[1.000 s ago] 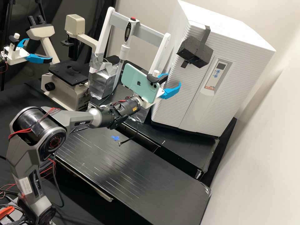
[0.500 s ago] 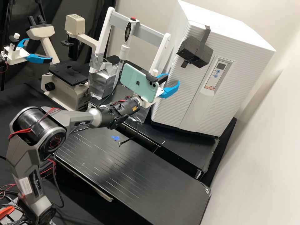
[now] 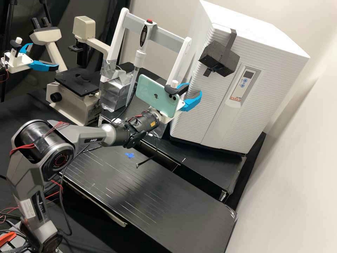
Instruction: Open the door
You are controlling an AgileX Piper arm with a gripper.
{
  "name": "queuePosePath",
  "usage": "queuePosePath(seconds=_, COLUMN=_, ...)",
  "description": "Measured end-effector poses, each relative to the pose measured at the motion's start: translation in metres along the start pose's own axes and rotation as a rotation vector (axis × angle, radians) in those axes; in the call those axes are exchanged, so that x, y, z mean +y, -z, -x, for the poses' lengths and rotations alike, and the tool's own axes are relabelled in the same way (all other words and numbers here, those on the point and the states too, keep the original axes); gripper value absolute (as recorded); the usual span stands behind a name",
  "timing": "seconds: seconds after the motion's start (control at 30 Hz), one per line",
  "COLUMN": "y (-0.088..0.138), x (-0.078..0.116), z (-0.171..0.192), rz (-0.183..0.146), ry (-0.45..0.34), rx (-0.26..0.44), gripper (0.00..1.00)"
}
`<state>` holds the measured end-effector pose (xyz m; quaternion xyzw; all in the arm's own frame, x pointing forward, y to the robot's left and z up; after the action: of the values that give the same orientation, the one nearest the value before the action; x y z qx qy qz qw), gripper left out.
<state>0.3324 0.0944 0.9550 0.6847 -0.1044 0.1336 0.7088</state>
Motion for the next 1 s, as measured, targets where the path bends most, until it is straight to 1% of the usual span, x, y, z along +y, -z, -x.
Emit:
queuePosePath(seconds=0.07, y=-0.004, x=0.002, z=0.001, rz=-0.004, ry=0.001, rx=0.006, gripper=0.0)
queuePosePath(seconds=0.23, y=-0.011, x=0.009, z=0.006, rz=0.003, ry=-0.003, rx=0.018, gripper=0.0)
queuePosePath(seconds=0.27, y=-0.013, x=0.01, z=0.007, rz=-0.002, ry=-0.005, rx=0.017, gripper=0.0)
queuePosePath(seconds=0.4, y=-0.018, x=0.013, z=0.011, rz=0.008, ry=-0.005, rx=0.027, gripper=0.0)
queuePosePath(seconds=0.43, y=-0.02, x=0.015, z=0.013, rz=0.016, ry=-0.011, rx=0.032, gripper=0.0)
queuePosePath(seconds=0.6, y=-0.03, x=0.021, z=0.026, rz=0.011, ry=-0.036, rx=0.038, gripper=0.0)
queuePosePath(seconds=0.77, y=-0.042, x=0.032, z=0.049, rz=-0.023, ry=-0.094, rx=0.027, gripper=0.0)
queuePosePath(seconds=0.83, y=-0.049, x=0.036, z=0.059, rz=-0.051, ry=-0.126, rx=0.004, gripper=0.0)
queuePosePath(seconds=0.87, y=-0.051, x=0.038, z=0.063, rz=-0.06, ry=-0.143, rx=-0.007, gripper=0.0)
queuePosePath(seconds=0.93, y=-0.058, x=0.041, z=0.07, rz=-0.098, ry=-0.178, rx=-0.034, gripper=0.0)
queuePosePath(seconds=1.0, y=-0.063, x=0.043, z=0.075, rz=-0.109, ry=-0.202, rx=-0.051, gripper=0.0)
